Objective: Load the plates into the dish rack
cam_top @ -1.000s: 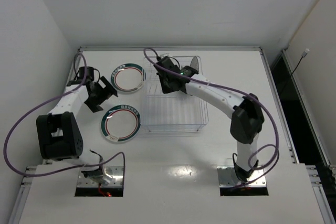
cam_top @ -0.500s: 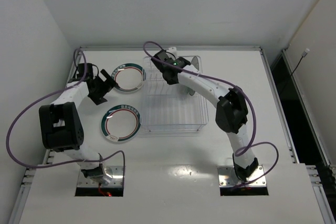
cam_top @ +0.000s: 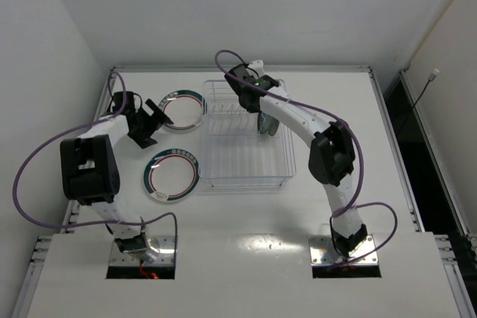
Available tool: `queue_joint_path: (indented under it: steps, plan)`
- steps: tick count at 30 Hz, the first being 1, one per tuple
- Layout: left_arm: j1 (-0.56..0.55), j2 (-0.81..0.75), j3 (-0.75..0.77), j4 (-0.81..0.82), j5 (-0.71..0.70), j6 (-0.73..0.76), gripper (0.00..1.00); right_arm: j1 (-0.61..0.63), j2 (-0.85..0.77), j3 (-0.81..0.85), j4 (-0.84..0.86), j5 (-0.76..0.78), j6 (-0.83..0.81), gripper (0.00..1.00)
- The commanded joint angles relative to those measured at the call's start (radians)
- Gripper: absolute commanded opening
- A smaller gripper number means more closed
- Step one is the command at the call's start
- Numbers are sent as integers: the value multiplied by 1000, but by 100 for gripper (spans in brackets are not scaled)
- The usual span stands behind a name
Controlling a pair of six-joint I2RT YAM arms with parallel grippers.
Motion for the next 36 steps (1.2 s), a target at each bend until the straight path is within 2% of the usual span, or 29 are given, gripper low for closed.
queue_joint_path:
  steps: [1, 2, 3, 4, 8, 11, 18, 25, 29, 30, 31, 32, 36]
  plan:
    - [11, 22, 23, 50, 27, -7, 100, 5, -129, -102, 195, -19, -21, 0]
    - [11, 22, 23, 50, 27, -7, 100, 5, -169, -146, 196, -51, -33, 0]
    - [11, 33, 23, 50, 27, -7, 100, 5, -247, -221, 291, -87, -33, 0]
    - [11, 42, 32, 59, 36, -7, 100, 5, -283, -255, 331, -161, -44, 0]
    - [11, 68, 42, 82, 37, -17, 100, 5, -416, -378, 456, -298, -44, 0]
    - [11, 91, 42, 94, -9, -53, 100, 14, -493, -448, 477, -346, -44, 0]
    - [11, 179, 104, 128, -94, -107, 98, 3, -657, -525, 457, -328, -113, 0]
    - [2, 326, 210, 131, -66, -129, 75, -6, -812, -543, 333, -223, -221, 0]
    - [2, 392, 255, 143, -20, -100, 41, -6, -894, -577, 295, -181, -259, 1]
    - [2, 415, 281, 98, -20, -80, 30, -6, -915, -588, 278, -165, -270, 1]
    - [2, 415, 281, 81, -20, -80, 12, -15, -915, -588, 267, -132, -270, 1]
    - [2, 415, 290, 62, -52, -80, 0, -15, -929, -588, 256, -122, -285, 1]
    - [2, 381, 318, -50, -196, -70, 0, -24, -938, -599, 220, -128, -296, 1]
